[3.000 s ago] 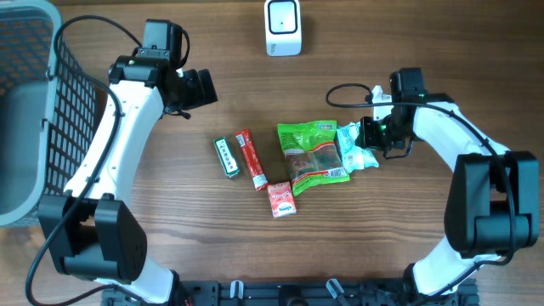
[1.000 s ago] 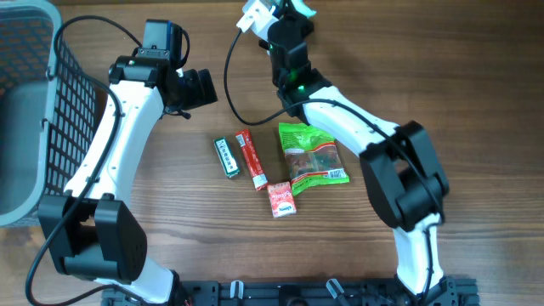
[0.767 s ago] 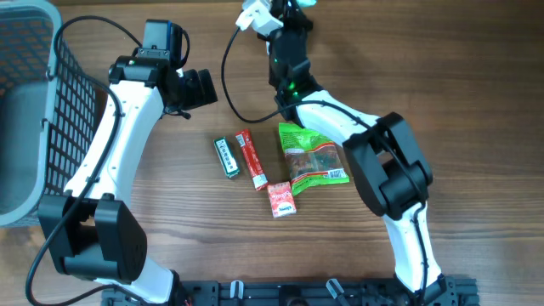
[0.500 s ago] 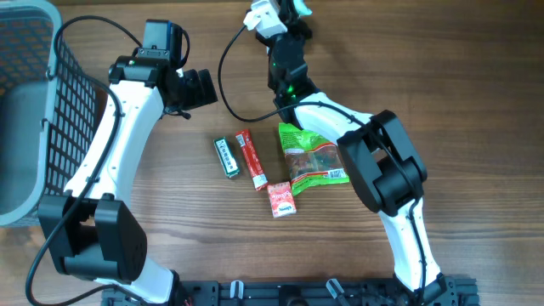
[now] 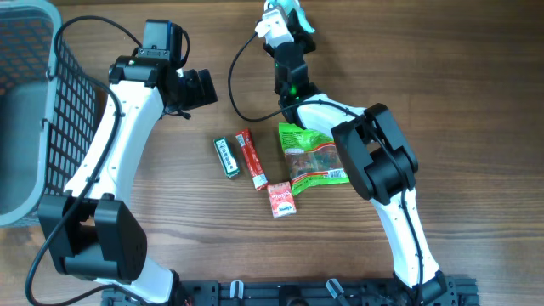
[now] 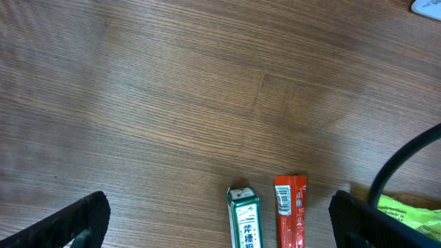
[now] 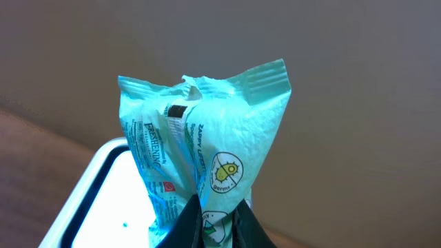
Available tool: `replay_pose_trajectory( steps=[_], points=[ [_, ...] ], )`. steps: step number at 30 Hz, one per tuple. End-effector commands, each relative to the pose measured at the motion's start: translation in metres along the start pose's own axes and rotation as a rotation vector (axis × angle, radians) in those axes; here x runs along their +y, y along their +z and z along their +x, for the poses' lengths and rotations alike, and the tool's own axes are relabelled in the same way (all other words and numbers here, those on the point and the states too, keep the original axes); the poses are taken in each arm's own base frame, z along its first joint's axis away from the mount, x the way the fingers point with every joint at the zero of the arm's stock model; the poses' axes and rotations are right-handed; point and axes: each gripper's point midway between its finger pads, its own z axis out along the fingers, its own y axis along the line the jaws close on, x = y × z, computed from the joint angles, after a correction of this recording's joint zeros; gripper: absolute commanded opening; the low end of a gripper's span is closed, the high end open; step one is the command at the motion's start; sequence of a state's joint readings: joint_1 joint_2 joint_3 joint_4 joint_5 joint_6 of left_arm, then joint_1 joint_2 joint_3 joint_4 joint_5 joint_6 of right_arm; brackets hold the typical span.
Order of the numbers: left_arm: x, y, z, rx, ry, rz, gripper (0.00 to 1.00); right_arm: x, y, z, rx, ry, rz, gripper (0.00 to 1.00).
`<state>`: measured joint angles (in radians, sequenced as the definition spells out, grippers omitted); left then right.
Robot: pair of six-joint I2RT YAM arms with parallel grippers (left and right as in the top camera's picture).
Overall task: Scan the item barcode
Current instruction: 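Lift the wipes pack and hold it up to the scanner, then carry the wipes pack right and drop it at the table's right edge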
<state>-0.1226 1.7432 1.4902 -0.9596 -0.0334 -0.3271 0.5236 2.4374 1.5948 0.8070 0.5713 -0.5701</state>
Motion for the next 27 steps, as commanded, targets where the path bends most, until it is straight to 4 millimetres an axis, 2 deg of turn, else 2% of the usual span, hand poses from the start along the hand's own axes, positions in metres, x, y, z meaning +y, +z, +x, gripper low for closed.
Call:
replay_pose_trajectory(
  steps=[1, 3, 7, 10, 13, 16, 19, 21, 23, 24, 27],
  points=[
    [0.003, 0.003, 0.001, 0.003, 0.004, -0.016, 1.0, 0.012, 0.002, -0.011, -0.043, 0.009, -0.054, 0.04],
    [0.003, 0.003, 0.001, 0.003, 0.004, -0.016, 1.0, 0.005, 0.001, -0.021, -0.078, 0.023, -0.028, 0.04],
    [0.003, 0.003, 0.001, 0.003, 0.004, -0.016, 1.0, -0.029, -0.002, -0.043, -0.141, 0.108, 0.106, 0.04],
    [0.003, 0.003, 0.001, 0.003, 0.004, -0.016, 1.0, -0.051, -0.007, -0.071, -0.158, 0.099, 0.123, 0.04],
    [0.003, 0.003, 0.001, 0.003, 0.004, -0.016, 1.0, -0.07, -0.014, -0.092, -0.103, 0.061, 0.086, 0.04],
    [0.003, 0.003, 0.001, 0.003, 0.004, -0.016, 1.0, -0.096, -0.032, -0.111, -0.003, -0.003, 0.019, 0.04],
    [0.003, 0.003, 0.001, 0.003, 0.004, -0.016, 1.0, -0.12, -0.058, -0.119, 0.094, -0.046, -0.045, 0.04],
    [0.003, 0.003, 0.001, 0.003, 0.004, -0.016, 1.0, -0.136, -0.078, -0.11, 0.191, -0.06, -0.093, 0.04],
    [0.003, 0.003, 0.001, 0.003, 0.004, -0.016, 1.0, -0.149, -0.094, -0.091, 0.291, -0.063, -0.123, 0.04],
    [0.003, 0.003, 0.001, 0.003, 0.004, -0.016, 1.0, -0.154, -0.101, -0.078, 0.352, -0.068, -0.136, 0.04],
    [0.003, 0.003, 0.001, 0.003, 0.004, -0.016, 1.0, -0.172, -0.124, -0.011, 0.612, -0.114, -0.177, 0.04]
  ],
)
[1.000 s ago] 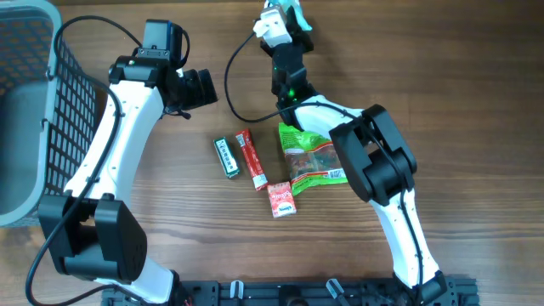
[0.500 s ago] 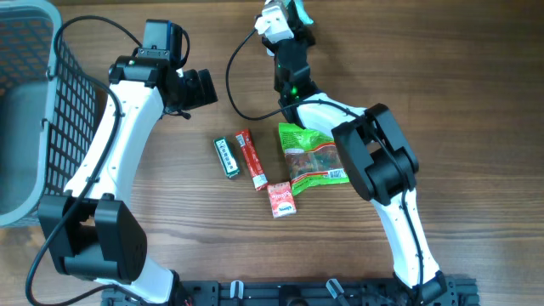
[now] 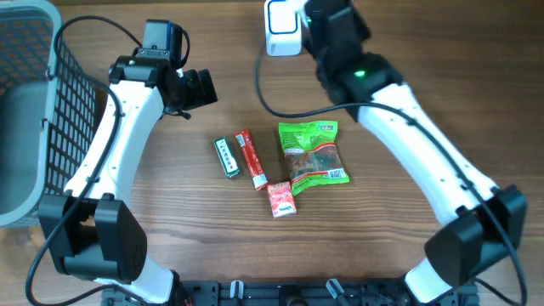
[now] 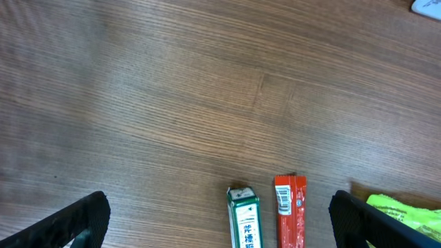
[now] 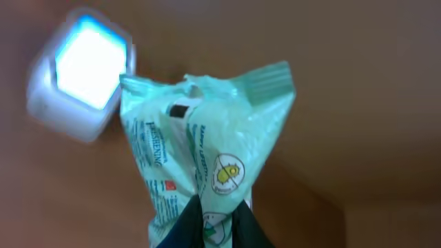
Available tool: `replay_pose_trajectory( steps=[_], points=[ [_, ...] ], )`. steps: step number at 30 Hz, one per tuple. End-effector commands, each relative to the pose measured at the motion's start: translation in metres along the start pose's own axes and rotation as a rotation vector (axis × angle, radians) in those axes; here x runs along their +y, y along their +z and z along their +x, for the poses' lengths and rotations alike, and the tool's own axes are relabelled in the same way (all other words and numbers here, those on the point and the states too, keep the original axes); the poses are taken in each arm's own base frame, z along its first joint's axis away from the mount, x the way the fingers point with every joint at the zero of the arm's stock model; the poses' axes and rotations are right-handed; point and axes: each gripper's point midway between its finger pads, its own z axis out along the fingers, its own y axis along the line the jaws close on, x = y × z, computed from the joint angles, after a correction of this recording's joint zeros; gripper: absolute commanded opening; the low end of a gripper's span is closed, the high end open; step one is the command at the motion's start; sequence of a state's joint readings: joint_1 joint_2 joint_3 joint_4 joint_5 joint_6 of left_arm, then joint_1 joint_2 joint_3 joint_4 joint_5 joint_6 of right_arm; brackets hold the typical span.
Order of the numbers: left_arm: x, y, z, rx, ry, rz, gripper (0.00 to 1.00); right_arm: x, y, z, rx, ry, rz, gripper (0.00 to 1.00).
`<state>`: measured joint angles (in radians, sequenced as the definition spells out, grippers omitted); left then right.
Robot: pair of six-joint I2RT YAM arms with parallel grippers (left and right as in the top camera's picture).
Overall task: Scan the item barcode
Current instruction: 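Carry the wipes pack right and drop it at the table's right edge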
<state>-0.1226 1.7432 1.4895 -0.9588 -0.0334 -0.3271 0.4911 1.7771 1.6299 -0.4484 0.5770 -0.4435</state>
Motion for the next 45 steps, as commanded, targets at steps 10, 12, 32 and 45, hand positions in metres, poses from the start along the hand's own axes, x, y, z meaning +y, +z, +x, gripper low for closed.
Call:
replay_pose_trajectory(
  steps=[10, 12, 32, 45],
  points=[
    [0.003, 0.003, 0.001, 0.003, 0.004, -0.016, 1.0, -0.042, 0.04, 0.26, 0.689, 0.372, -0.077, 0.05],
    [0.003, 0.003, 0.001, 0.003, 0.004, -0.016, 1.0, -0.047, 0.045, 0.288, 0.718, 0.426, -0.071, 0.06],
    [0.003, 0.003, 0.001, 0.003, 0.004, -0.016, 1.0, 0.004, -0.027, 0.146, 0.222, 0.492, -0.677, 0.77],
    [0.003, 0.003, 0.001, 0.003, 0.004, -0.016, 1.0, 0.226, -0.065, 0.155, 0.401, 0.063, -1.066, 0.4]
  ],
)
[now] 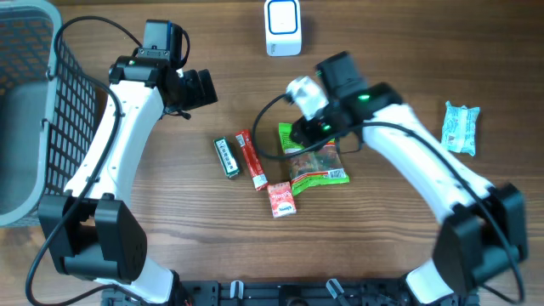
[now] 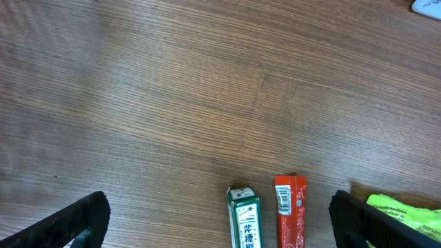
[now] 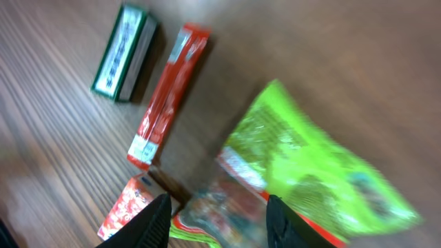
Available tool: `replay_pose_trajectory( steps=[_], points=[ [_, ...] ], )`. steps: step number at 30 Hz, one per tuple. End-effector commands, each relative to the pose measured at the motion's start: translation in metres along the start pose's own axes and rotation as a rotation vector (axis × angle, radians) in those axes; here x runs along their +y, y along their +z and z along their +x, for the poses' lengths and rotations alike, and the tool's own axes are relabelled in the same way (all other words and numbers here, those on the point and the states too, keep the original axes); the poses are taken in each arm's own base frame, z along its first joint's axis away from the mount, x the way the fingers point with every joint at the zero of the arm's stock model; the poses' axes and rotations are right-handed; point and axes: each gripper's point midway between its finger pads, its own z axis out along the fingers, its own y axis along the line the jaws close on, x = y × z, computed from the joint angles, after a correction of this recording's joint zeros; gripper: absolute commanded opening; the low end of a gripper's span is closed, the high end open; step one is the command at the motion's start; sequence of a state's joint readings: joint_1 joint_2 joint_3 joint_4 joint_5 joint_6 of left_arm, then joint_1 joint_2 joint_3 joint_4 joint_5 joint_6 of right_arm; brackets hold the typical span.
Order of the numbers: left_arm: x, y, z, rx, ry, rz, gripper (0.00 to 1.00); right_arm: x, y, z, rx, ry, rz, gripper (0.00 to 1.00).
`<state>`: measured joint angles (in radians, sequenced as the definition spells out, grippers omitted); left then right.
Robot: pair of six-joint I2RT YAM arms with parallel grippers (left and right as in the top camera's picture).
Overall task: Scan the item barcode
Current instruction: 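Carry the wipes pack right and drop it at the table's right edge, then lower the right gripper onto the green snack bag and grasp it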
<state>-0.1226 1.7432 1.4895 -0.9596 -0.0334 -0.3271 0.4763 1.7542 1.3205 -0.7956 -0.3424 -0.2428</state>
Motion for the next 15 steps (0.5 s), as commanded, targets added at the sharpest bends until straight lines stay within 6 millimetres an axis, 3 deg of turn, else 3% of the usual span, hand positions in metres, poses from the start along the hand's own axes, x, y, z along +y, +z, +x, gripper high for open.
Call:
replay_pose_trajectory(
  steps=[1, 5, 10, 12, 15],
  points=[
    [0.003, 0.003, 0.001, 0.003, 0.004, -0.016, 1.0, -0.01, 0.046, 0.028, 0.142, 0.005, 0.019, 0.37],
    [0.003, 0.003, 0.001, 0.003, 0.004, -0.016, 1.0, -0.056, 0.067, 0.062, 0.278, 0.187, 0.233, 0.3],
    [0.003, 0.003, 0.001, 0.003, 0.004, -0.016, 1.0, -0.099, 0.047, 0.098, 0.364, 0.446, 0.431, 0.25],
    [0.003, 0.003, 0.001, 0.002, 0.004, -0.015, 1.0, -0.108, 0.035, 0.119, 0.41, 0.582, 0.459, 0.26],
    [0.003, 0.003, 0.001, 0.003, 0.004, -0.016, 1.0, -0.101, 0.021, 0.145, 0.497, 0.75, 0.394, 0.41]
  ],
)
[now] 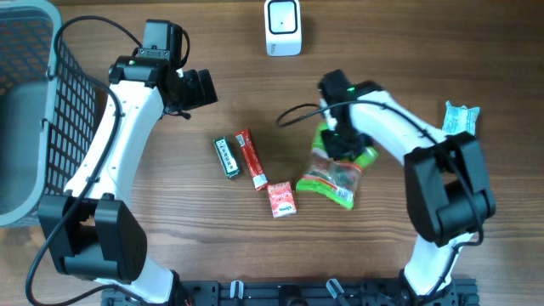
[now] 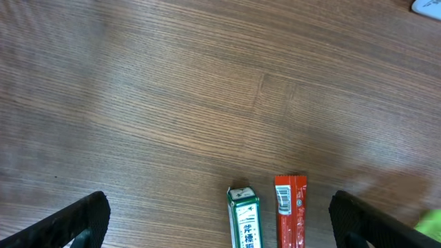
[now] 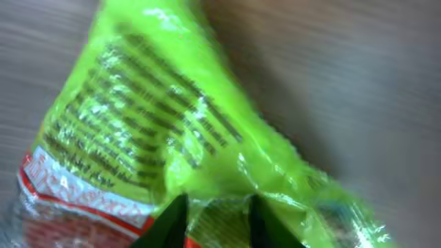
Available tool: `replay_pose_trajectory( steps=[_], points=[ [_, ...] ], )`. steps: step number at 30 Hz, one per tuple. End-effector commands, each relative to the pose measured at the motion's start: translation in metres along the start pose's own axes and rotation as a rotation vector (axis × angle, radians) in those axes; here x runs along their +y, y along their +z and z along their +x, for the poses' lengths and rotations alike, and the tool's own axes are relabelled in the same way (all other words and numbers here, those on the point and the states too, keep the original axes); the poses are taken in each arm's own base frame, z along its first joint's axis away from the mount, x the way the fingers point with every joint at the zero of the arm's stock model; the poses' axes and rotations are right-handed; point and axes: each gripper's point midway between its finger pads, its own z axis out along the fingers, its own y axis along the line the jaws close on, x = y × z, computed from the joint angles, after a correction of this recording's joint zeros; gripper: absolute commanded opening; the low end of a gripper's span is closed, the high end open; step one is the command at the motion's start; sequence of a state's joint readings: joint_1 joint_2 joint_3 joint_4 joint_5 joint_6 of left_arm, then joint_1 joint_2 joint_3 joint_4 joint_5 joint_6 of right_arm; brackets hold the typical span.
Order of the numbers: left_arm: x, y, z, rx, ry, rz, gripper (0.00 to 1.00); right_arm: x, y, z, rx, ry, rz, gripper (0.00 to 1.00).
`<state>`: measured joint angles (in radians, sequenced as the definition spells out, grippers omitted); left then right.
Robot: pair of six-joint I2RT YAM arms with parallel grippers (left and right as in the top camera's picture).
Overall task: Scan the item barcode
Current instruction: 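Lower the right gripper onto the green snack bag and grasp it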
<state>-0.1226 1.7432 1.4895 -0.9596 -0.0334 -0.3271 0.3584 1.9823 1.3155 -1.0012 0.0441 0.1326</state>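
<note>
A bright green snack bag [image 1: 337, 177] lies tilted right of centre on the wooden table. My right gripper [image 1: 341, 141] is over its upper end. In the right wrist view the bag [image 3: 158, 117] fills the frame and its crinkled top sits pinched between the two dark fingertips [image 3: 169, 224] of that gripper [image 3: 215, 226]. The white scanner [image 1: 282, 17] stands at the far edge. My left gripper [image 1: 201, 87] hovers open at the left above bare wood, its fingers [image 2: 76, 222] spread wide.
A green gum pack [image 1: 225, 157], a red stick [image 1: 250, 158] and a small red packet [image 1: 281, 199] lie left of the bag. A teal wipes packet [image 1: 460, 120] lies at the far right. A grey mesh basket [image 1: 38, 110] stands at the left edge.
My right gripper went from open above the green bag to shut on its top. The bag has shifted right and turned. The left arm has not moved.
My right gripper held the teal wipes packet up by the scanner, then just right of it. Later the packet lay at the table's far right and the gripper was open over the green bag. Now it grips that bag.
</note>
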Motion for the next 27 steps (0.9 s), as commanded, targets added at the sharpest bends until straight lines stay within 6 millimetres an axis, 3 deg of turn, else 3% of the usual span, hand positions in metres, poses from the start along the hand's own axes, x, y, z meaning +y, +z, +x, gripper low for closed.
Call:
replay_pose_trajectory(
  steps=[1, 2, 5, 8, 11, 15, 18, 20, 25, 27],
  points=[
    [0.003, 0.003, 0.001, 0.002, 0.004, -0.015, 1.0, -0.013, 0.006, 0.023, 0.124, 0.204, -0.066, 0.49],
    [0.003, 0.003, 0.001, 0.003, 0.004, -0.016, 1.0, -0.003, 0.003, 0.031, 0.167, 0.182, -0.165, 0.57],
    [0.003, 0.003, 0.001, 0.003, 0.004, -0.016, 1.0, 0.003, -0.006, 0.03, 0.152, 0.135, -0.235, 0.58],
    [0.003, 0.003, 0.001, 0.003, 0.004, -0.016, 1.0, 0.001, -0.035, 0.019, 0.03, 0.074, -0.246, 0.59],
    [0.003, 0.003, 0.001, 0.003, 0.004, -0.016, 1.0, 0.002, -0.072, 0.019, -0.084, 0.014, -0.25, 0.61],
    [0.003, 0.003, 0.001, 0.003, 0.004, -0.016, 1.0, -0.003, -0.097, 0.026, -0.154, -0.023, -0.227, 0.75],
    [0.003, 0.003, 0.001, 0.003, 0.004, -0.016, 1.0, -0.016, -0.095, 0.03, -0.144, -0.016, -0.151, 0.86],
    [0.003, 0.003, 0.001, 0.003, 0.004, -0.016, 1.0, -0.015, -0.089, 0.032, -0.136, -0.016, -0.151, 0.88],
    [0.003, 0.003, 0.001, 0.003, 0.004, -0.016, 1.0, -0.013, -0.052, 0.033, -0.153, -0.091, -0.146, 0.94],
    [0.003, 0.003, 0.001, 0.003, 0.004, -0.016, 1.0, -0.011, -0.027, 0.033, -0.181, -0.112, -0.153, 0.99]
  ],
)
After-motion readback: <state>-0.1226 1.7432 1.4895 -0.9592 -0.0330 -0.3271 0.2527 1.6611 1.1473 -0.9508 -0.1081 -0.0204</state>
